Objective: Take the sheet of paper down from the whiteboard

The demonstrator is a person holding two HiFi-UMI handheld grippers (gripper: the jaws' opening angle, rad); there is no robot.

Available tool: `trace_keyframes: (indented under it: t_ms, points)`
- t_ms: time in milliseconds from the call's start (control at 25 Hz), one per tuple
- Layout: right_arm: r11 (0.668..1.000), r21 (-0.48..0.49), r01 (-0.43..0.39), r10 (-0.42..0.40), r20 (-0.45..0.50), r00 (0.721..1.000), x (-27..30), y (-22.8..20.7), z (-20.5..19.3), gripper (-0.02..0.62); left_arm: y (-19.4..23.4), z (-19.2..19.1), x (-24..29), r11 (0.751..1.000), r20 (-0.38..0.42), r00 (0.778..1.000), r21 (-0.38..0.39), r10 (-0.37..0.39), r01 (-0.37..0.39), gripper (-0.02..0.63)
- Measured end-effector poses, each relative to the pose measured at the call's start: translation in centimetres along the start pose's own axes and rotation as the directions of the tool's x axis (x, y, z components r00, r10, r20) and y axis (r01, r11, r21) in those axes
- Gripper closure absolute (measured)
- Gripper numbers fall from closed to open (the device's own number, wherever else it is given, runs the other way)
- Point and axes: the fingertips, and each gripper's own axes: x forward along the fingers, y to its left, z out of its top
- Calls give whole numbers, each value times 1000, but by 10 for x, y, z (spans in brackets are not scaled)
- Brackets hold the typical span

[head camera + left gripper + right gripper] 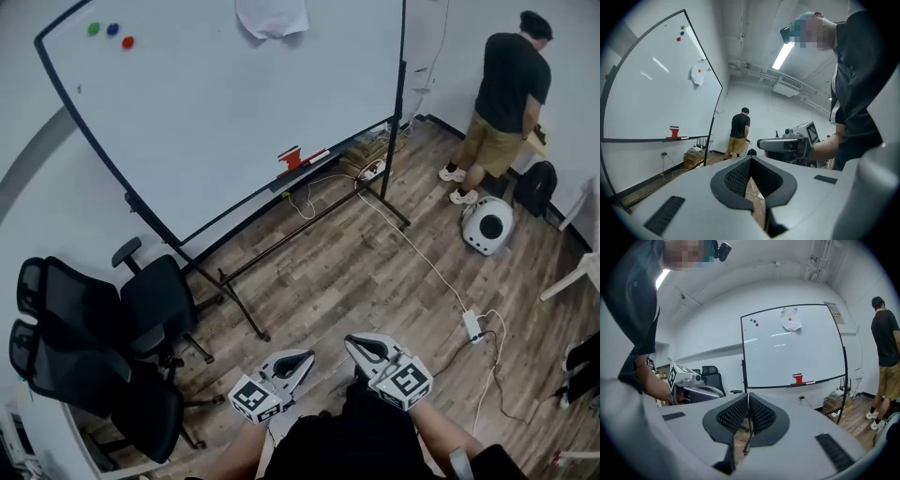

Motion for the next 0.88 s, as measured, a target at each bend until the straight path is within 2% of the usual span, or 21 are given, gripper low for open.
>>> trace_keyframes:
  t_ms: [160,280,560,680,880]
  points:
    - [1000,-1,-17,17,10,1000,4,-46,11,572,27,12,44,999,-26,999,-4,35,-35,595]
    - [1000,-4,-24,24,5,1000,4,-81,19,572,38,32,74,999,-7,999,19,34,-33,595]
    - [999,-4,-52,52,20,998,2,-152,37,572,60,65,137,996,6,997,27,83,-83,595]
    - [998,-6,-70,70,50,996,4,-176,42,572,68,77,158,994,12,994,18,106,-106,595]
    - [998,28,-60,59,43,997,9,-206,38,572,78,85,177,993,13,993,29,117,-117,595]
